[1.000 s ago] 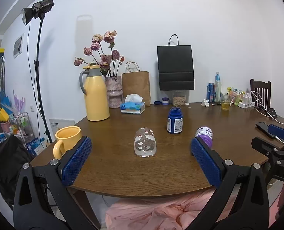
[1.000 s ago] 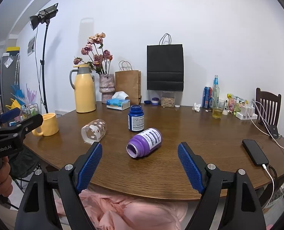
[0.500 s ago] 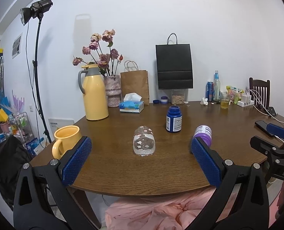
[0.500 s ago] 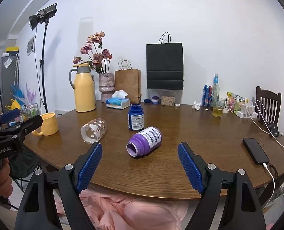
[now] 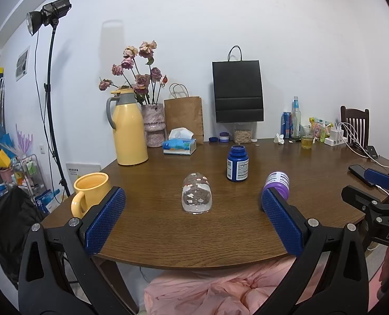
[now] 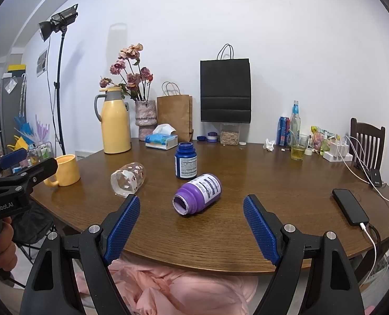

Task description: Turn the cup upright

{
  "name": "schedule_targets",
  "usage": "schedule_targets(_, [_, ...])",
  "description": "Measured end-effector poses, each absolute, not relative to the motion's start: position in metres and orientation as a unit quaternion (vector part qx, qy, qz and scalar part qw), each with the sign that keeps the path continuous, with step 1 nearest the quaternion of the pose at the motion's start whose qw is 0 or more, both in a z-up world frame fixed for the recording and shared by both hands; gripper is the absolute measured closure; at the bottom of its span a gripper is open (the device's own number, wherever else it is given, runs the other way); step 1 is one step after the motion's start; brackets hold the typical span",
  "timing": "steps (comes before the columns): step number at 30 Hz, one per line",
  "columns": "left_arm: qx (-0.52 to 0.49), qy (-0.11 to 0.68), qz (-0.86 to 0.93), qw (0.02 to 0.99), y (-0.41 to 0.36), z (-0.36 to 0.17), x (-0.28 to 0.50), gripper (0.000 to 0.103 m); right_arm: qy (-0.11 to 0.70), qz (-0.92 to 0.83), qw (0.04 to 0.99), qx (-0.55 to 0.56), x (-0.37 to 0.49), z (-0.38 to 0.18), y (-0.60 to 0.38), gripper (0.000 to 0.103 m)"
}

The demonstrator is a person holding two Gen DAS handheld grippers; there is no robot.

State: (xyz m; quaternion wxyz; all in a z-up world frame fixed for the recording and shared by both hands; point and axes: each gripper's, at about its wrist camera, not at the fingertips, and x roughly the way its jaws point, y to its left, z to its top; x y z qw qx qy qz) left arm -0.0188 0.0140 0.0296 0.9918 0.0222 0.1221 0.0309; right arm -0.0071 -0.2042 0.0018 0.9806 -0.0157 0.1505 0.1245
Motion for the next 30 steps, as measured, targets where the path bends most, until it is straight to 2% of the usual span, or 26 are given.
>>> schedule_targets(30, [0.025,0.121,0.033,0.992,0.0138,0.0296,-0.02,0.0,0.16,0.125,0.979,-0.012,-0.002,-0.0013,-0.2086,0.018])
